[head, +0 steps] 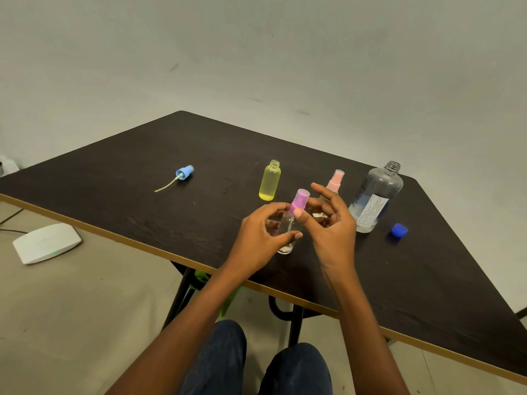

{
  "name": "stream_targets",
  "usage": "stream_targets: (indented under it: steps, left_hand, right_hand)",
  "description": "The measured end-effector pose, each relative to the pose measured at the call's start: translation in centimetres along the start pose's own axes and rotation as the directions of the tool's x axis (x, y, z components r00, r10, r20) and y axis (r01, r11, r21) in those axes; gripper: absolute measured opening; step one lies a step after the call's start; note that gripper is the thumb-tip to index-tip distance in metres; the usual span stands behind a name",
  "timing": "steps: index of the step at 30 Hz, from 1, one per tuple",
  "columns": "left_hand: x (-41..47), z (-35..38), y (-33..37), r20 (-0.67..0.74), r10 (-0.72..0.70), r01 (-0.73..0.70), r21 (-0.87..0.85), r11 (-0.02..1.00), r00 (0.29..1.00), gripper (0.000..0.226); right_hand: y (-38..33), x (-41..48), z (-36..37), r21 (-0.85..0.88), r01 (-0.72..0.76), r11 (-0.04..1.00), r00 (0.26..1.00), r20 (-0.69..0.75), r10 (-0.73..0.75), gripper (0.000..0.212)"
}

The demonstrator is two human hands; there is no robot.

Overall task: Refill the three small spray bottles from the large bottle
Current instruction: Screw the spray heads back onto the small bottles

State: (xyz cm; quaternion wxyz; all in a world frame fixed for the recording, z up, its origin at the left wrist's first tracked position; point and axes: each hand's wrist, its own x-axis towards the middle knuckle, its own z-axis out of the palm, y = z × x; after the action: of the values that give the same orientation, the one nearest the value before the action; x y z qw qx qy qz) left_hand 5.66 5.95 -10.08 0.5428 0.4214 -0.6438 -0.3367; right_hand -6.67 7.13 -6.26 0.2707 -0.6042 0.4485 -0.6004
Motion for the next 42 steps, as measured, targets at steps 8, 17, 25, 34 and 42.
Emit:
stream_targets:
  steps: [8, 17, 25, 34, 42]
  left_hand:
    - [-0.1, -0.1, 0.2, -0.002, 0.020, -0.020, 0.006, 1.000, 1.000, 0.046]
    - [0.0, 0.0, 0.2, 0.006, -0.005, 0.005, -0.031, 1.000, 1.000, 0.055]
    - [-0.1, -0.1, 0.1, 0.006, 0.015, -0.015, 0.011, 1.000, 1.000, 0.050]
    - [-0.1, 0.0, 0.2, -0.001, 0.014, -0.014, -0.010, 1.000, 1.000, 0.053]
    - [0.1, 0.0, 0.0, -0.012, 0.021, -0.021, 0.013, 1.000, 1.000, 0.050]
  right_hand:
    - [0.2, -0.1, 1.3, -0.046, 0.004, 0.999, 1.000, 0.017, -0.004, 0.051]
    - [0.0, 0.0, -0.2, 0.015, -0.039, 0.999, 0.998, 0.056, 0.038, 0.050]
    - [0.2, 0.2, 0.8, -0.012, -0.004, 1.000, 1.000, -0.013, 0.004, 0.055]
    - [-0.1, 0.0, 0.0, -0.016, -0.028, 0.999, 0.995, 0.099, 0.029, 0.061]
    - [0.0, 0.3, 1.2, -0.036, 0.036, 0.999, 0.998, -0.048, -0.037, 0.053]
